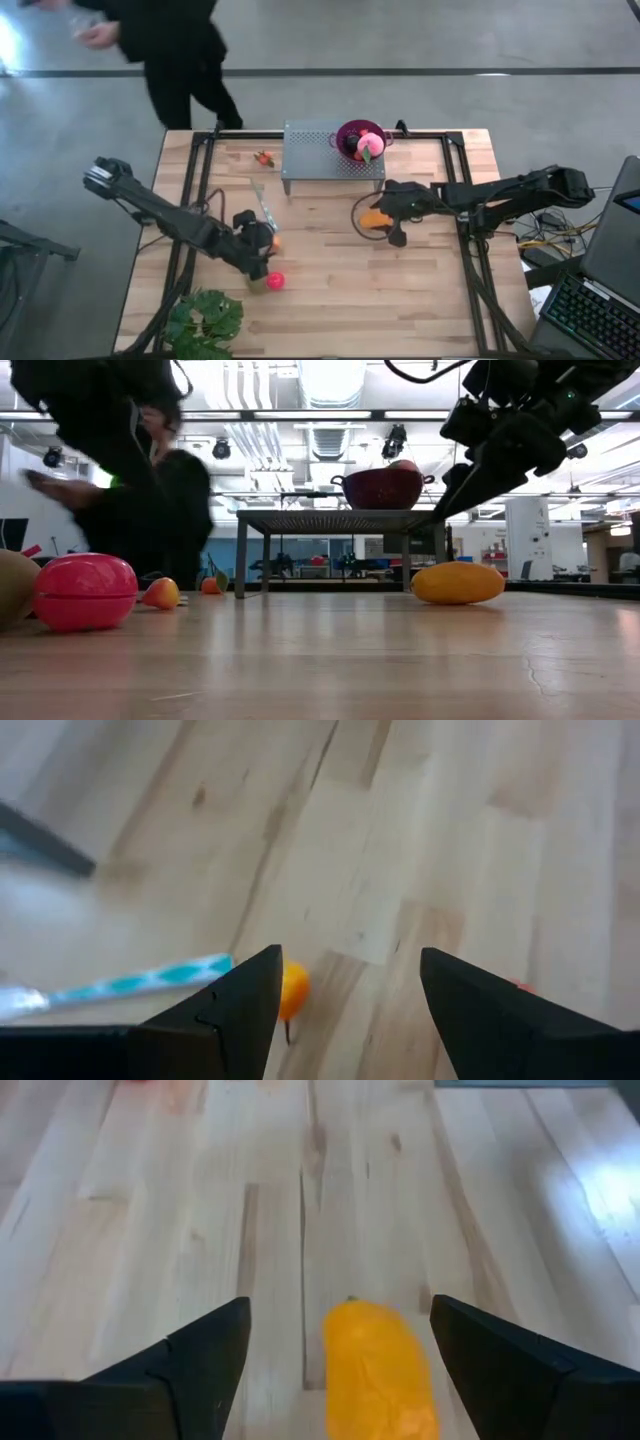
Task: Pick & Place Fruit
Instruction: Put the pear into the purple bowl on the shelf
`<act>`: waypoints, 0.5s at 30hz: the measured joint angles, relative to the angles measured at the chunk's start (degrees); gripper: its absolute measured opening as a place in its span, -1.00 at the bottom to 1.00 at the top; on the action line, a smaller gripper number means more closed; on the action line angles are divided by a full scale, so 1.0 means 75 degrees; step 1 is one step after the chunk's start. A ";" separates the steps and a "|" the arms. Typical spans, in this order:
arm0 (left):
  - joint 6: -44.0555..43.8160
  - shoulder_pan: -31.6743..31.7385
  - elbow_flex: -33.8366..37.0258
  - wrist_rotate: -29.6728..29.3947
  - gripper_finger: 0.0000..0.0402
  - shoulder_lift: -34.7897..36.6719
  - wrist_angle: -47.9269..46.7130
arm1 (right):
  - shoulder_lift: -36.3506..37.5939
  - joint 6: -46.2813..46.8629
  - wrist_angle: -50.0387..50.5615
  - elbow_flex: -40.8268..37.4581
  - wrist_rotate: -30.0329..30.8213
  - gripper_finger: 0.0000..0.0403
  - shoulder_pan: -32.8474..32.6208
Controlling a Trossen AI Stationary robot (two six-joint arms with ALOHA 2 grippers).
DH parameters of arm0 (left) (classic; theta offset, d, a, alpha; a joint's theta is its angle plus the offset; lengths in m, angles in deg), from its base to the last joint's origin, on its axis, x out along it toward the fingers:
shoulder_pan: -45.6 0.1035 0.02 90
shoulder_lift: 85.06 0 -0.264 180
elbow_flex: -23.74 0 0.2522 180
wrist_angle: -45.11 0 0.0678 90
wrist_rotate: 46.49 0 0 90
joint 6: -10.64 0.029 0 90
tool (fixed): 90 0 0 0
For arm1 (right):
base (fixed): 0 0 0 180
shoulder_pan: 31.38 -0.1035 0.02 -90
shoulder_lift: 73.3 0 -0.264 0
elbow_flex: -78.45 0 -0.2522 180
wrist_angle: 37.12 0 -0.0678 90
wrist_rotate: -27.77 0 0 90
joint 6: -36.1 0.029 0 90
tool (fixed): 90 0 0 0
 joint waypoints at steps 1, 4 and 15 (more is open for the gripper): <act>-0.0220 0.0000 0.0005 0.0008 0.21 -0.0150 -0.0008 | 0.0015 0.0005 0.0002 0.0000 0.0002 0.48 0.0000; -0.0576 0.0015 0.0008 0.0123 0.21 -0.0636 0.0022 | 0.0056 0.0060 -0.0096 0.0000 -0.0001 0.45 0.0000; -0.0973 0.0035 -0.0041 -0.0004 0.21 -0.1836 0.0067 | 0.0060 0.0096 -0.0440 0.0000 -0.0008 0.36 0.0000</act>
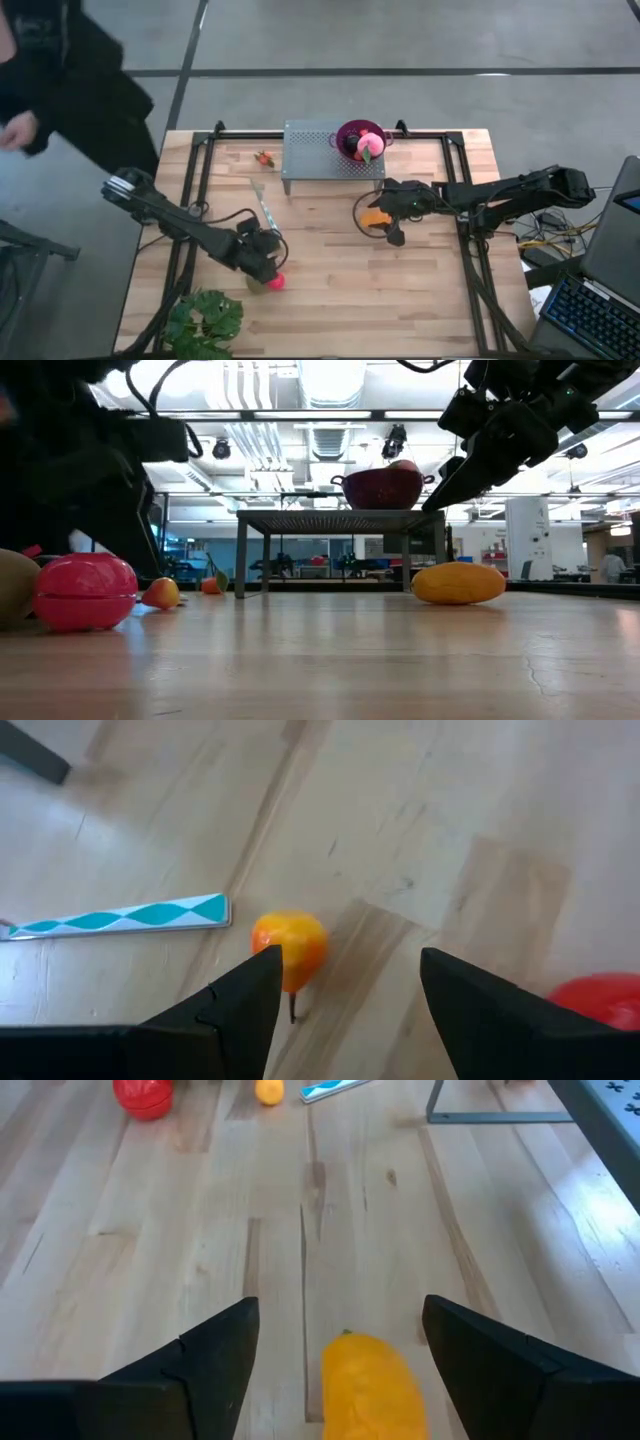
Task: Pick & Place Fruit
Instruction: Put the pear into the purple bowl on the shelf
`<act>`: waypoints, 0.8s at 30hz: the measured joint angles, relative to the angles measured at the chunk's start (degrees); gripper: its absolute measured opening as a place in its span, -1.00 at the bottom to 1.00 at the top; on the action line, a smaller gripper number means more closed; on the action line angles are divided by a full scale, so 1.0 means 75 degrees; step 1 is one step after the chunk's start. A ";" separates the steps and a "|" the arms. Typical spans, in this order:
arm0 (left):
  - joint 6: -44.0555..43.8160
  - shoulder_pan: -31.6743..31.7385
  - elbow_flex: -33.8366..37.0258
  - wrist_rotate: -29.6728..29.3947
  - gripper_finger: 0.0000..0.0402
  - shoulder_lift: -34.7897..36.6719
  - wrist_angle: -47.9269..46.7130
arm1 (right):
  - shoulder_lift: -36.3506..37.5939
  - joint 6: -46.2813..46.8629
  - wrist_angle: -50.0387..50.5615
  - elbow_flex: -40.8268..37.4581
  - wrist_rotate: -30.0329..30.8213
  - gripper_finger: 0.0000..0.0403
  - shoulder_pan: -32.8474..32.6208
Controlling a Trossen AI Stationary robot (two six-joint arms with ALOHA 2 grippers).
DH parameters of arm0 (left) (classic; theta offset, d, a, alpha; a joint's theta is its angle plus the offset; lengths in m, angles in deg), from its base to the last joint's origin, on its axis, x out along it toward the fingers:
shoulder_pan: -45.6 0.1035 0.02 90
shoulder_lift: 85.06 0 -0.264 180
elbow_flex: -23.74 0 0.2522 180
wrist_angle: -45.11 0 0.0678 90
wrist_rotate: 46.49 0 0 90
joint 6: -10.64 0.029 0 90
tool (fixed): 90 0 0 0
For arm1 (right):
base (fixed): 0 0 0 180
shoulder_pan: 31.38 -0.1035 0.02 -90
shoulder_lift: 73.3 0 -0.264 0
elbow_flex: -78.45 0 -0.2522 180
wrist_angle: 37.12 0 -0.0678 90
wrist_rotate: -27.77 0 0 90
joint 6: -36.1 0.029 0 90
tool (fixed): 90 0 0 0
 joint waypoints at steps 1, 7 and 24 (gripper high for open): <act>-0.0048 0.0009 0.0000 -0.0015 0.21 -0.0065 0.0000 | 0.0000 0.0000 0.0003 0.0000 0.0003 0.35 -0.0008; -0.0217 0.0100 0.0000 -0.0159 0.21 -0.0363 -0.0009 | 0.0000 0.0000 0.0000 0.0000 0.0000 0.31 -0.0012; -0.0136 0.0387 0.0105 -0.0358 0.21 -0.0496 -0.0419 | 0.0000 0.0029 -0.0105 0.0000 0.0000 0.26 -0.0015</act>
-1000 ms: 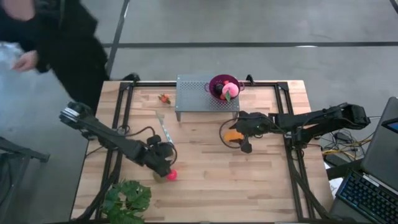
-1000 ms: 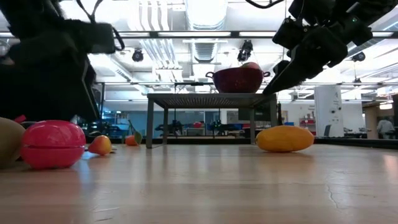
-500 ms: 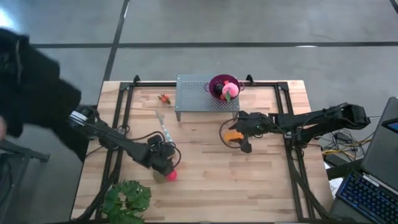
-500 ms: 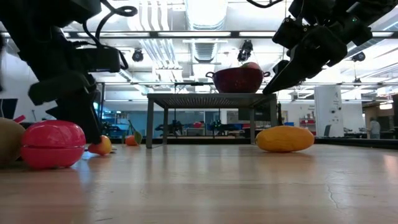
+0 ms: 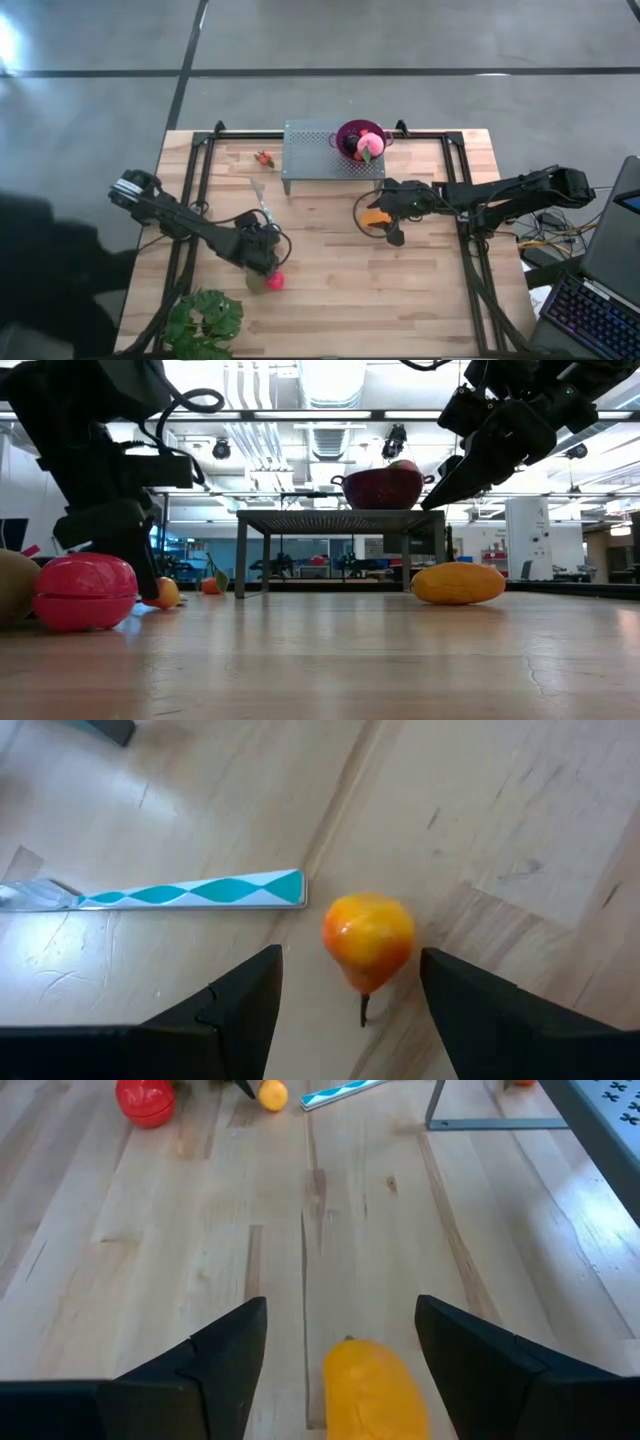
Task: Pick & Place Fruit
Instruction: Put the pear into the purple bowl on the shelf
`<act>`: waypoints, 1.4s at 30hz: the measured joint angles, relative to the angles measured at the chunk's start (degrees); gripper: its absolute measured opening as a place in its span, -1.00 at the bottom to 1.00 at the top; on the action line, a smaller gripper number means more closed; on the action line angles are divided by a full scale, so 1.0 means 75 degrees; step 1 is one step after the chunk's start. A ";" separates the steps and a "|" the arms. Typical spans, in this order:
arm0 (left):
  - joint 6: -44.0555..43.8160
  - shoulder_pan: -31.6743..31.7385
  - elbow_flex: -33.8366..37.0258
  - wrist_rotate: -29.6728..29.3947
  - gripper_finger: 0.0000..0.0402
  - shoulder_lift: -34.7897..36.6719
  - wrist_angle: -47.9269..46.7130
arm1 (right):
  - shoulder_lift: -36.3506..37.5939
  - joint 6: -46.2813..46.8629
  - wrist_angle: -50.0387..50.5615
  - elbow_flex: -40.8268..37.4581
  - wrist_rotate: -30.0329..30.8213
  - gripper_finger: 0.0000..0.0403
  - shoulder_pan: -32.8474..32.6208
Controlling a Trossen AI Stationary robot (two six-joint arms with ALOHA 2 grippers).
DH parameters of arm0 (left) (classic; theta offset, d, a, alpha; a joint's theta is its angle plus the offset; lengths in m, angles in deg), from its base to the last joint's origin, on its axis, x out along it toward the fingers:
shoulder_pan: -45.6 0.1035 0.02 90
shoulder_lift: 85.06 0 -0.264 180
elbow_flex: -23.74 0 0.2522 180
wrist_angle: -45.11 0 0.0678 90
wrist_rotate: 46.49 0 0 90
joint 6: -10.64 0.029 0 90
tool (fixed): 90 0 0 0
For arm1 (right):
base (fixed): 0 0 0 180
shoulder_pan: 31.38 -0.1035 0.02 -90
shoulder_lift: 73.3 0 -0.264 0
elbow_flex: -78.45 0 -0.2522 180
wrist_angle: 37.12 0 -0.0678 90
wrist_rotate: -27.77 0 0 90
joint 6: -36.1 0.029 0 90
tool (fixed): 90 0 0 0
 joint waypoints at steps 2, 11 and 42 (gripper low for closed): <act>-0.0019 0.0004 0.0000 0.0000 0.21 0.0002 0.0021 | 0.0000 0.0003 -0.0002 0.0000 0.0000 0.29 0.0000; 0.0015 0.0061 0.0009 -0.0035 0.21 -0.0171 0.0378 | -0.0003 0.0004 -0.0032 0.0002 0.0000 0.42 0.0000; 0.0176 0.0211 0.0190 0.0508 -0.32 -0.0046 0.0866 | -0.0006 -0.0724 -0.0131 0.0000 0.0003 0.22 0.0003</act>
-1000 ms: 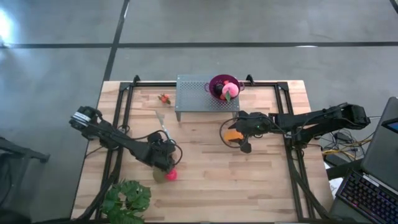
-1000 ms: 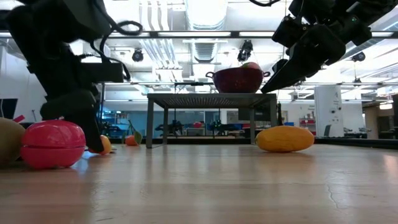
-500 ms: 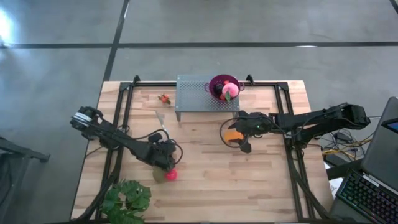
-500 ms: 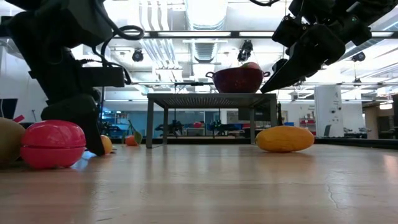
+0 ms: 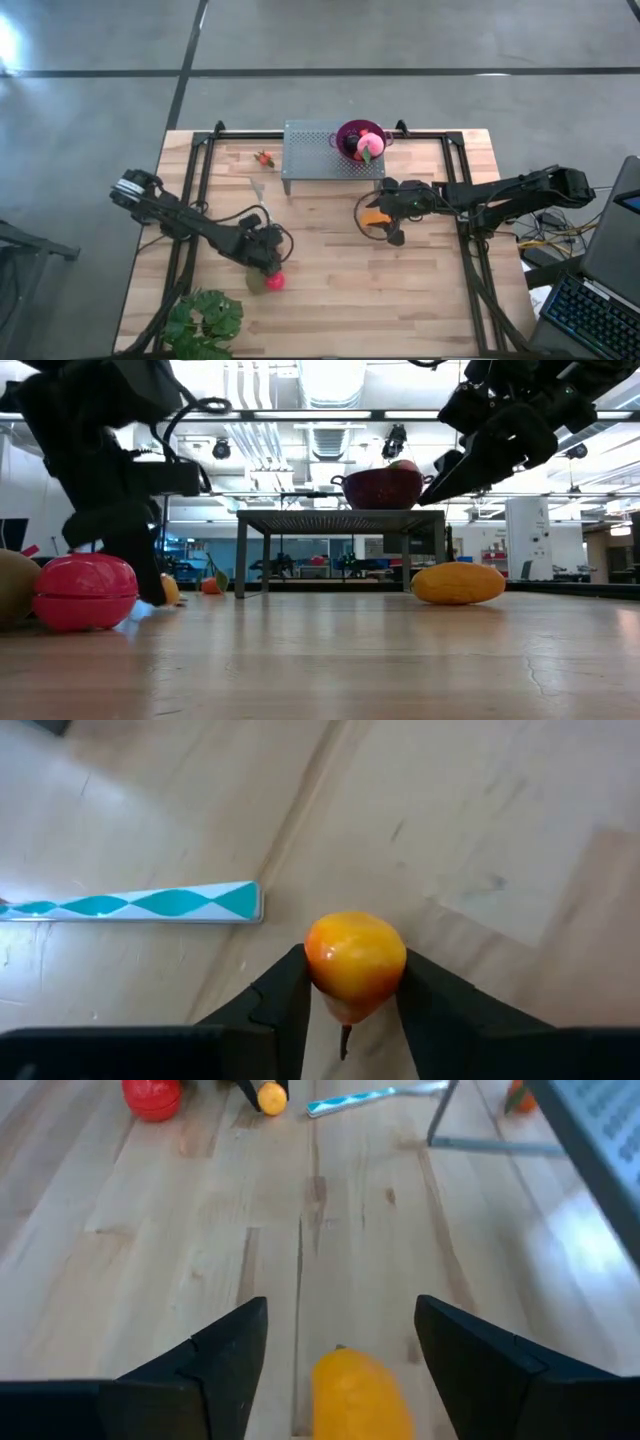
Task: Pick & Place Fruit
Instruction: Put the pear into the purple bowl on the shelf
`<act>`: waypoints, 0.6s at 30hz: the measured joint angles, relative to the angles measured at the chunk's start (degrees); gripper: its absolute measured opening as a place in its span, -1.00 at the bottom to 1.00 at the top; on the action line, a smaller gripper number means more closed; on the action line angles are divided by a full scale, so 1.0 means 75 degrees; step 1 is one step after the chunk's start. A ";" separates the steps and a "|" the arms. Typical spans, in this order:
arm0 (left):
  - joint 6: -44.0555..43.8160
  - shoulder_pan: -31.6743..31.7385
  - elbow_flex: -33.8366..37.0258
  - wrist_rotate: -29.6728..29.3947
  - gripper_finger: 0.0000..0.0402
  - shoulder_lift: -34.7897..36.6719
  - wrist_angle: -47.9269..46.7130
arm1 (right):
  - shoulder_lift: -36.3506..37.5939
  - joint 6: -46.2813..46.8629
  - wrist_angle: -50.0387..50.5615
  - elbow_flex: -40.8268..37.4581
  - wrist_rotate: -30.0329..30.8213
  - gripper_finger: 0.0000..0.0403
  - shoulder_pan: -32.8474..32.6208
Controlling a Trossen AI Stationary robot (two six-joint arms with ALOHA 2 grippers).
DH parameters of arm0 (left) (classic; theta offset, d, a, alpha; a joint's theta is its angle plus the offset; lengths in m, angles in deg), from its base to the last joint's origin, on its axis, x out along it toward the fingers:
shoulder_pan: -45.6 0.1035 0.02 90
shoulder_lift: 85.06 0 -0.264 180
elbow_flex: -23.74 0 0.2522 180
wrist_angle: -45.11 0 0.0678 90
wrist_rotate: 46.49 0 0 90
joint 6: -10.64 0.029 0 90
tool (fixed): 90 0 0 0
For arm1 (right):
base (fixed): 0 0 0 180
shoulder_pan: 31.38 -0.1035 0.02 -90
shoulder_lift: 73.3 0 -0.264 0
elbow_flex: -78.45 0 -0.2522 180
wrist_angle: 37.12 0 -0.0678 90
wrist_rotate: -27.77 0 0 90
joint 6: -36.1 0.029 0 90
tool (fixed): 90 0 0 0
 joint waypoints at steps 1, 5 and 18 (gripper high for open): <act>-0.0016 -0.0004 -0.0006 0.0039 -0.32 0.0095 -0.0001 | 0.0000 -0.0180 -0.0030 0.0000 -0.0002 0.20 -0.0005; -0.0269 -0.0006 -0.0143 0.0072 -0.32 0.0555 0.0021 | -0.0003 -0.0895 -0.0345 0.0000 0.0017 0.14 -0.0263; 0.0512 0.0040 -0.0196 -0.0299 -0.32 0.2066 0.2981 | -0.0003 -0.2774 -0.1678 0.0003 0.2797 0.19 -0.2091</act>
